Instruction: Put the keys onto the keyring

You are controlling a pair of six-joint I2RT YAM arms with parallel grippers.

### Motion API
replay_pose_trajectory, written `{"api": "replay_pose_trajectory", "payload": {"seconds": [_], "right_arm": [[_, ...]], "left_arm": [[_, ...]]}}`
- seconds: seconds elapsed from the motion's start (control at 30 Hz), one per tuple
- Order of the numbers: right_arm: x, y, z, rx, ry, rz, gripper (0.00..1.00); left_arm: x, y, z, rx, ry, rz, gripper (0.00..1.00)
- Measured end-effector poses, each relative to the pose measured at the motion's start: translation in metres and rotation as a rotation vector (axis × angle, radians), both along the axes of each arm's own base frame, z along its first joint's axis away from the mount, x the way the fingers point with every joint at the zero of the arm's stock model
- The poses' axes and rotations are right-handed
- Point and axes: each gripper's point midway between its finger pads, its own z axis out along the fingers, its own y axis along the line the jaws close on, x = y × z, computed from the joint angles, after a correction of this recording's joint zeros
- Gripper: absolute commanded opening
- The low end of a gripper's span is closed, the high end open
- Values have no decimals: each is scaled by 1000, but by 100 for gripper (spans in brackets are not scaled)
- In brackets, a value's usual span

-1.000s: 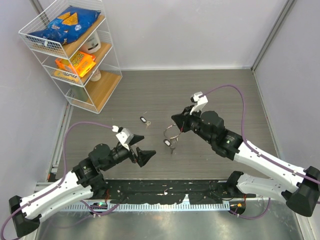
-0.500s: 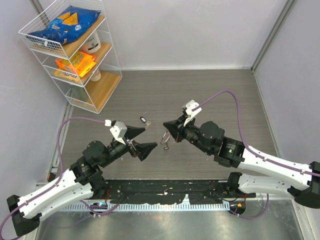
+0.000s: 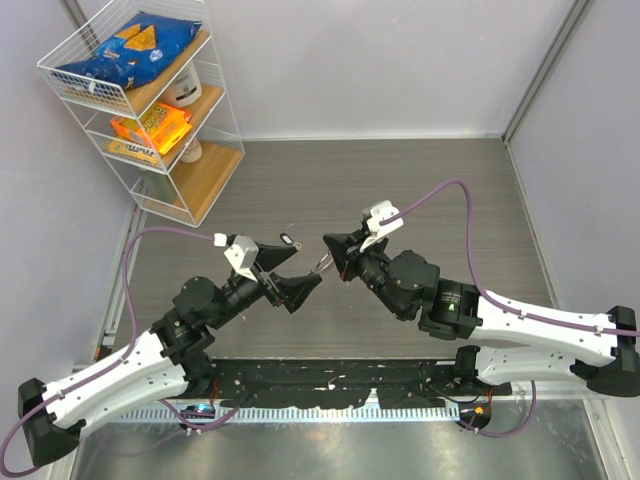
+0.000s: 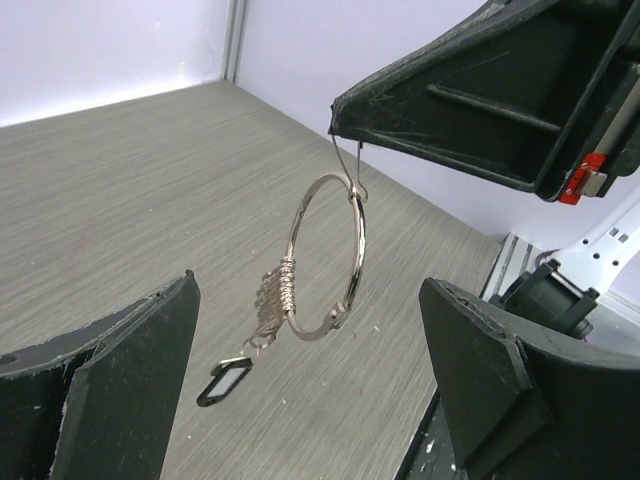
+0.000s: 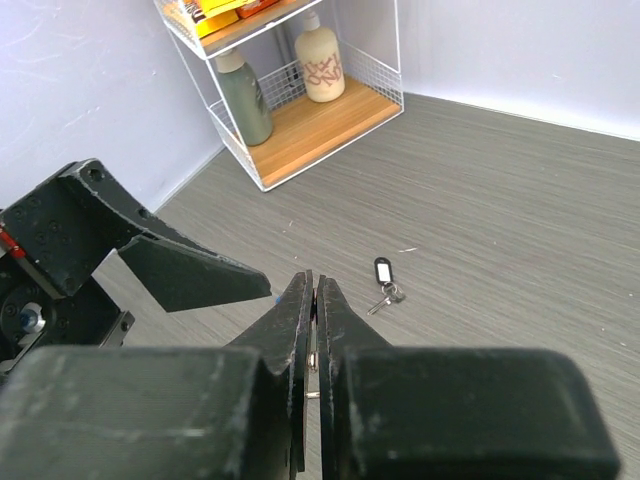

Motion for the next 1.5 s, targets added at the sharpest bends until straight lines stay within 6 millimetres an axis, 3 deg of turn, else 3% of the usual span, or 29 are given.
{"api": "replay_pose_trajectory", "payload": {"seconds": [1.07,1.5], "right_arm": [[-7,15,12,79,50,18,6],[-16,21,14,84,51,59,6]], "left_arm": [[12,-12,36,-106,-114,31,99],[15,-16,38,-99,-118,31,78]]}}
